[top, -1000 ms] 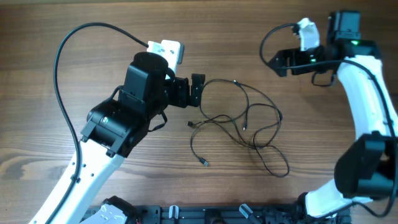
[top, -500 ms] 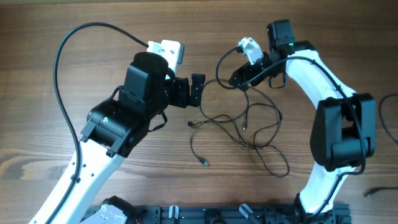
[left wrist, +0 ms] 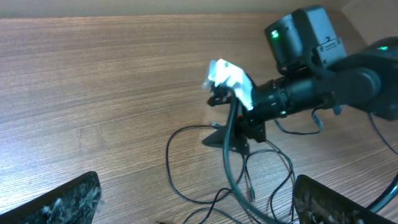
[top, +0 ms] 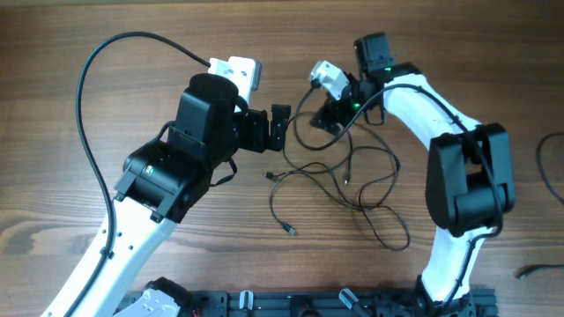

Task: Untangle cables

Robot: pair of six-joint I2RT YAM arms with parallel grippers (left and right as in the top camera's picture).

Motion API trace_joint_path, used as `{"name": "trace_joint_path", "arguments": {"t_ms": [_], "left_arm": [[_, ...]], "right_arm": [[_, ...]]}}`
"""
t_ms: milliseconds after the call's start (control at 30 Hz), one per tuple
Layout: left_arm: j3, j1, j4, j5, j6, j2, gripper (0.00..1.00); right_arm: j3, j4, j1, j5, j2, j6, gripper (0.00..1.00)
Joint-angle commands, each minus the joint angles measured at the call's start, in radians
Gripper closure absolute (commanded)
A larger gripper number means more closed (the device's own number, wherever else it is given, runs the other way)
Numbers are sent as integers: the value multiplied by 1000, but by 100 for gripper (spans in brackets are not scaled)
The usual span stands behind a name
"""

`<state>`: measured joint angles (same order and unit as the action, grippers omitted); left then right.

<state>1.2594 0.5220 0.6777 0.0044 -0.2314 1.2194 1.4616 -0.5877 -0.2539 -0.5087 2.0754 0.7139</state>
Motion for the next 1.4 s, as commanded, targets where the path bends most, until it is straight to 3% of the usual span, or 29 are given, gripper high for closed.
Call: {"name": "trace_joint_path", "arguments": {"t_ms": [0,233,333,433,467,700,733,767,800,833,1067,1233,1367], "left_arm": [[3,2,-3,-10,-13,0,0],[3,2,-3,-10,-13,0,0],[3,2,-3,-10,-13,0,0],[3,2,-3,-10,-13,0,0],[3,2,-3,-10,-13,0,0],[3,2,-3,-10,-13,0,0],[3,2,-3,-10,-13,0,0],[3,2,-3,-10,-13,0,0],[3,2,-3,-10,-13,0,0],[3,2,-3,-10,-13,0,0],[3,2,-3,-10,-12,0,0],[3,2,-3,-10,-13,0,0],[3,2,-3,-10,-13,0,0]], "right_arm": [[-4,21,-24,-21,66,45,7],[-4,34,-29,-18,114,46,9],[-4,52,-29,14,115,47,20],[-4,66,-29,21,115,47,44],[-4,63,-28,22,115,47,47],[-6,61,-29,76,164,47,51],[-7,64,-29,85,173,47,57],[-7,64,-29,100,179,47,80],[-8,70,-28,118,179,46,92],[-7,77,-29,146,179,44,96],[21,60,-28,472,85,-37,96],[24,114,-28,688,-196,-71,96],[24,258,-28,857,-493,-59,96]]}}
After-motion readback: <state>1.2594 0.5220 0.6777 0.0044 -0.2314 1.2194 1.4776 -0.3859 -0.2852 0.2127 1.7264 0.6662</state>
